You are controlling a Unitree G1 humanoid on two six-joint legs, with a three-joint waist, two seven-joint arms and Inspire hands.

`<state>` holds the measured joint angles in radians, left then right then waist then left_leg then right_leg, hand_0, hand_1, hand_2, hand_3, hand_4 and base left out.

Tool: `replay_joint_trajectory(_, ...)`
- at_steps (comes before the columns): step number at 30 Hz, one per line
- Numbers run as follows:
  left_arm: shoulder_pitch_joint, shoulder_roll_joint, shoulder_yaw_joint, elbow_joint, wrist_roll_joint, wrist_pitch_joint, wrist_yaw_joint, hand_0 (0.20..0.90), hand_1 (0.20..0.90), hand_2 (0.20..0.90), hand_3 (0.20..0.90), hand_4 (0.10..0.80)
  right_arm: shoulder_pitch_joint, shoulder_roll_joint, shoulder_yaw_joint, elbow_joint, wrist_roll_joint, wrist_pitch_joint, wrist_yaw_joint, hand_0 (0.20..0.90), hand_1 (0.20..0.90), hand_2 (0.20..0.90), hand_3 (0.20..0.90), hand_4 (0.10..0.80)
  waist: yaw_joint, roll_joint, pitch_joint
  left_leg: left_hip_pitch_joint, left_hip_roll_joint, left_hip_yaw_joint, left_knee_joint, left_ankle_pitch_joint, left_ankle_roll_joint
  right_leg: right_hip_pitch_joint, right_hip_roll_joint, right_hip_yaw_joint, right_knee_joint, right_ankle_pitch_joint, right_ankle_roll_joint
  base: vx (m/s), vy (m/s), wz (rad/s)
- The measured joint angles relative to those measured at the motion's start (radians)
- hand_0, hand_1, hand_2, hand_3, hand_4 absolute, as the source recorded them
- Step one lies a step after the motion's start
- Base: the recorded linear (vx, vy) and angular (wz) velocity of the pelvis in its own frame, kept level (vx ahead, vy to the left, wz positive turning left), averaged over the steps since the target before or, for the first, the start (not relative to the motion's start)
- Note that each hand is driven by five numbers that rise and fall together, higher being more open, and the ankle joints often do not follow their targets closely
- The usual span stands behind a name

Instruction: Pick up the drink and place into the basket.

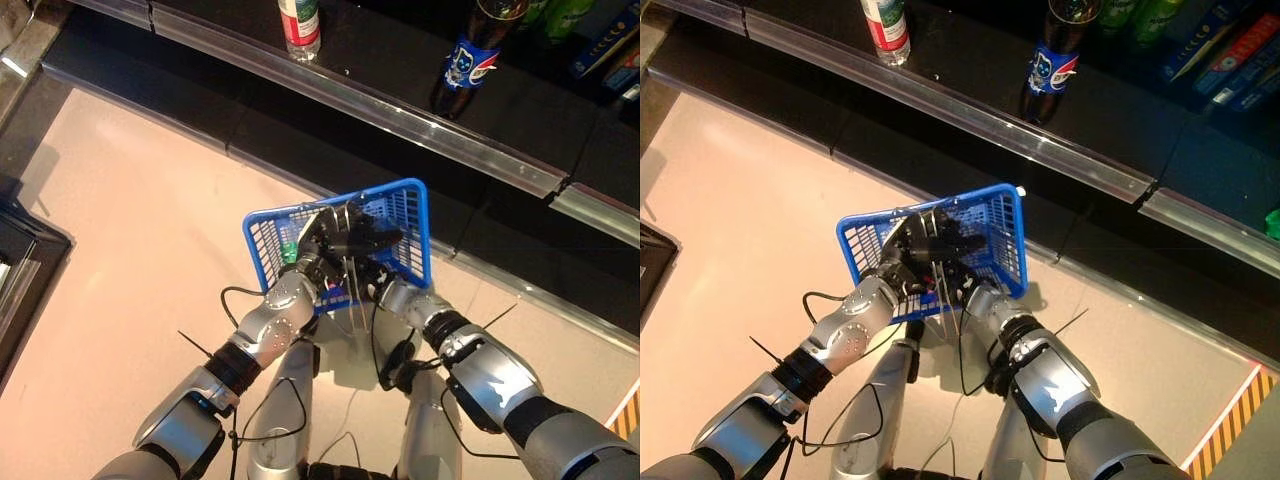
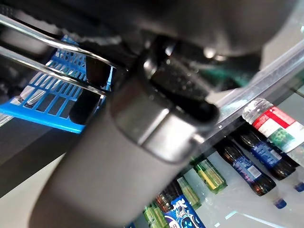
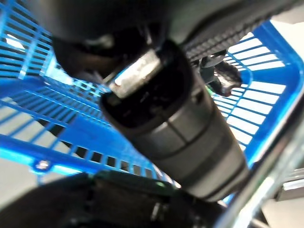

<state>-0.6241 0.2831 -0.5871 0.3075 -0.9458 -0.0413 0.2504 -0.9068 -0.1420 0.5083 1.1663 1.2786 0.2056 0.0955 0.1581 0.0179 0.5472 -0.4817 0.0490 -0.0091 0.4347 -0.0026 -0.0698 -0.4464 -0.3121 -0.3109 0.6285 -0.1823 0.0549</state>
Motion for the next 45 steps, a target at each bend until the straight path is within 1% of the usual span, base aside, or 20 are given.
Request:
replay_joint_trajectory(4,0.006,0.003,0.011,0.006,-0.001,-0.001,0.004,0.3,0.3,0.3,0.2,0.1,0.037,-0.03,-0.017,-0.02,-0.002,0.0,0.004,0.9,0.9,0.9,0.9,0.8,-0.004,-0.003,0.0,0.008,0.001,0.002,-0.002,0.0,0.0,0.006,0.002,0.003,-0.003,0.001,0.001,0.003,-0.008,-0.01)
replay_joint_trajectory(8,0.007,0.005,0.015,0.04,-0.013,-0.004,0.004,0.3,0.3,0.3,0.2,0.1,0.069,-0.059,-0.02,-0.024,-0.018,-0.008,0.01,0.9,0.9,0.9,0.9,0.8,-0.005,-0.008,0.001,0.011,0.007,0.006,-0.002,0.0,0.0,0.007,0.013,0.015,-0.009,0.007,0.002,0.015,-0.033,-0.06)
replay_joint_trajectory(10,0.015,0.011,0.02,0.048,-0.021,-0.006,0.004,0.3,0.3,0.3,0.2,0.1,0.103,-0.074,-0.019,-0.077,-0.025,-0.019,0.012,0.9,0.9,0.9,0.9,0.8,-0.021,-0.015,0.001,0.014,0.011,0.014,-0.004,0.0,0.0,0.008,0.017,0.018,-0.014,0.011,0.0,0.014,-0.027,-0.08)
replay_joint_trajectory(13,0.051,0.013,0.045,0.048,-0.025,-0.007,0.004,0.3,0.3,0.3,0.2,0.1,0.153,-0.079,-0.019,-0.139,-0.033,-0.02,0.023,0.9,0.9,0.9,0.9,0.8,-0.043,-0.029,-0.001,0.047,0.015,0.025,-0.023,0.0,0.0,0.028,0.023,0.027,-0.029,0.016,-0.001,0.008,-0.029,-0.13)
replay_joint_trajectory(18,0.084,0.017,0.072,0.047,-0.047,-0.039,0.003,0.3,0.3,0.3,0.2,0.1,0.232,-0.1,-0.021,-0.215,-0.041,-0.03,0.039,0.9,0.9,0.9,0.9,0.8,-0.057,-0.03,-0.001,0.081,0.021,0.032,-0.05,0.004,-0.005,0.048,0.034,0.037,-0.046,0.018,0.0,0.01,-0.03,-0.08)
replay_joint_trajectory(21,0.112,0.011,0.118,0.046,-0.085,-0.064,-0.001,0.3,0.3,0.3,0.2,0.1,0.276,-0.118,-0.03,-0.261,-0.041,-0.043,0.039,0.9,0.9,0.9,0.9,0.8,-0.062,-0.03,-0.001,0.081,0.027,0.034,-0.056,0.005,-0.008,0.05,0.041,0.037,-0.055,0.02,-0.002,-0.027,-0.031,-0.04)
replay_joint_trajectory(22,0.152,0.01,0.144,0.043,-0.109,-0.073,-0.029,0.3,0.3,0.3,0.2,0.1,0.314,-0.131,-0.041,-0.302,-0.043,-0.042,0.039,0.9,0.9,0.9,0.9,0.8,-0.059,-0.03,-0.001,0.083,0.029,0.036,-0.063,0.007,-0.011,0.051,0.042,0.035,-0.055,0.021,-0.002,-0.039,-0.066,-0.06)
replay_joint_trajectory(23,0.19,0.008,0.181,0.03,-0.131,-0.08,-0.094,0.3,0.3,0.3,0.2,0.1,0.35,-0.139,-0.062,-0.366,-0.049,-0.041,0.041,0.9,0.9,0.9,0.9,0.8,-0.061,-0.034,-0.001,0.088,0.028,0.037,-0.071,0.008,-0.011,0.053,0.041,0.035,-0.06,0.022,-0.003,-0.061,-0.137,-0.03)
replay_joint_trajectory(24,0.328,0.01,0.24,0.014,-0.173,-0.124,-0.209,0.3,0.3,0.3,0.2,0.1,0.453,-0.159,-0.098,-0.47,-0.056,-0.052,0.06,0.9,0.9,0.9,0.9,0.8,-0.06,-0.035,-0.001,0.11,0.03,0.036,-0.09,0.01,-0.014,0.073,0.042,0.02,-0.071,0.021,-0.003,-0.044,-0.124,-0.01)
replay_joint_trajectory(25,0.374,0.008,0.267,-0.001,-0.19,-0.124,-0.248,0.3,0.3,0.3,0.2,0.1,0.49,-0.162,-0.114,-0.507,-0.06,-0.058,0.062,0.9,0.9,0.9,0.9,0.8,-0.057,-0.036,-0.002,0.118,0.031,0.036,-0.1,0.011,-0.015,0.079,0.041,0.014,-0.074,0.021,-0.003,-0.037,-0.154,0.08)
replay_joint_trajectory(26,0.521,0.009,0.332,-0.02,-0.253,-0.13,-0.354,0.3,0.3,0.3,0.2,0.1,0.589,-0.16,-0.165,-0.571,-0.064,-0.083,0.091,0.9,0.9,0.9,0.9,0.8,-0.053,-0.038,-0.002,0.15,0.032,0.025,-0.133,0.017,-0.02,0.116,0.043,-0.016,-0.098,0.018,-0.006,0.013,-0.112,0.2)
replay_joint_trajectory(27,0.612,0.011,0.38,-0.021,-0.299,-0.13,-0.42,0.3,0.3,0.3,0.2,0.1,0.642,-0.157,-0.192,-0.574,-0.069,-0.099,0.098,0.9,0.9,0.9,0.9,0.8,-0.044,-0.039,-0.003,0.174,0.033,0.016,-0.156,0.022,-0.024,0.145,0.045,-0.035,-0.114,0.012,-0.006,0.039,-0.153,0.31)
replay_joint_trajectory(28,0.665,0.014,0.414,-0.021,-0.339,-0.13,-0.468,0.3,0.3,0.3,0.2,0.1,0.674,-0.161,-0.2,-0.57,-0.073,-0.111,0.097,0.9,0.9,0.9,0.9,0.8,-0.026,-0.04,-0.003,0.192,0.033,0.012,-0.174,0.026,-0.026,0.164,0.045,-0.045,-0.126,0.005,-0.007,0.047,-0.13,0.31)
replay_joint_trajectory(30,0.701,0.024,0.441,-0.038,-0.373,-0.105,-0.518,0.3,0.3,0.3,0.2,0.1,0.689,-0.177,-0.228,-0.539,-0.075,-0.123,0.097,0.9,0.9,0.9,0.9,0.8,0.011,-0.04,-0.003,0.213,0.033,-0.006,-0.21,0.038,-0.024,0.186,0.044,-0.067,-0.127,-0.007,-0.007,0.053,-0.123,0.32)
replay_joint_trajectory(32,0.698,0.023,0.457,-0.055,-0.379,-0.099,-0.527,0.3,0.3,0.3,0.2,0.1,0.681,-0.176,-0.249,-0.532,-0.069,-0.133,0.097,0.9,0.9,0.9,0.9,0.8,0.035,-0.041,-0.004,0.217,0.037,-0.007,-0.215,0.043,-0.027,0.192,0.046,-0.072,-0.126,-0.015,-0.008,0.042,-0.096,0.17)
replay_joint_trajectory(34,0.685,0.02,0.521,-0.07,-0.398,-0.09,-0.527,0.3,0.3,0.3,0.2,0.1,0.668,-0.162,-0.279,-0.537,-0.049,-0.15,0.097,0.9,0.9,0.9,0.9,0.8,0.054,-0.045,-0.006,0.244,0.041,-0.005,-0.228,0.044,-0.029,0.215,0.05,-0.072,-0.132,-0.018,-0.009,0.045,-0.083,-0.01)
replay_joint_trajectory(38,0.709,0.027,0.603,-0.095,-0.395,-0.087,-0.527,0.3,0.3,0.3,0.2,0.1,0.698,-0.147,-0.321,-0.589,-0.034,-0.154,0.097,0.9,0.9,0.9,0.9,0.8,0.056,-0.046,-0.01,0.301,0.043,-0.002,-0.247,0.04,-0.027,0.277,0.059,-0.071,-0.172,-0.012,0.002,0.058,-0.03,-0.04)
replay_joint_trajectory(41,0.748,0.037,0.637,-0.096,-0.381,-0.081,-0.526,0.3,0.3,0.3,0.2,0.1,0.758,-0.133,-0.35,-0.633,-0.03,-0.154,0.098,0.9,0.9,0.9,0.9,0.8,0.054,-0.047,-0.02,0.331,0.045,0.004,-0.265,0.036,-0.026,0.318,0.071,-0.069,-0.227,0.007,0.013,0.089,-0.022,-0.05)
replay_joint_trajectory(43,0.776,0.036,0.659,-0.096,-0.372,-0.062,-0.523,0.3,0.3,0.3,0.2,0.1,0.786,-0.129,-0.359,-0.633,-0.032,-0.14,0.097,0.9,0.9,0.9,0.9,0.8,0.056,-0.05,-0.022,0.354,0.047,0.02,-0.284,0.035,-0.024,0.345,0.079,-0.064,-0.267,0.027,0.02,0.069,-0.022,-0.09)
replay_joint_trajectory(45,0.805,0.036,0.662,-0.095,-0.369,-0.052,-0.519,0.3,0.3,0.3,0.2,0.1,0.806,-0.125,-0.367,-0.633,-0.032,-0.129,0.097,0.9,0.9,0.9,0.9,0.8,0.055,-0.053,-0.025,0.372,0.047,0.025,-0.297,0.033,-0.02,0.369,0.084,-0.062,-0.302,0.041,0.026,0.057,-0.03,-0.11)
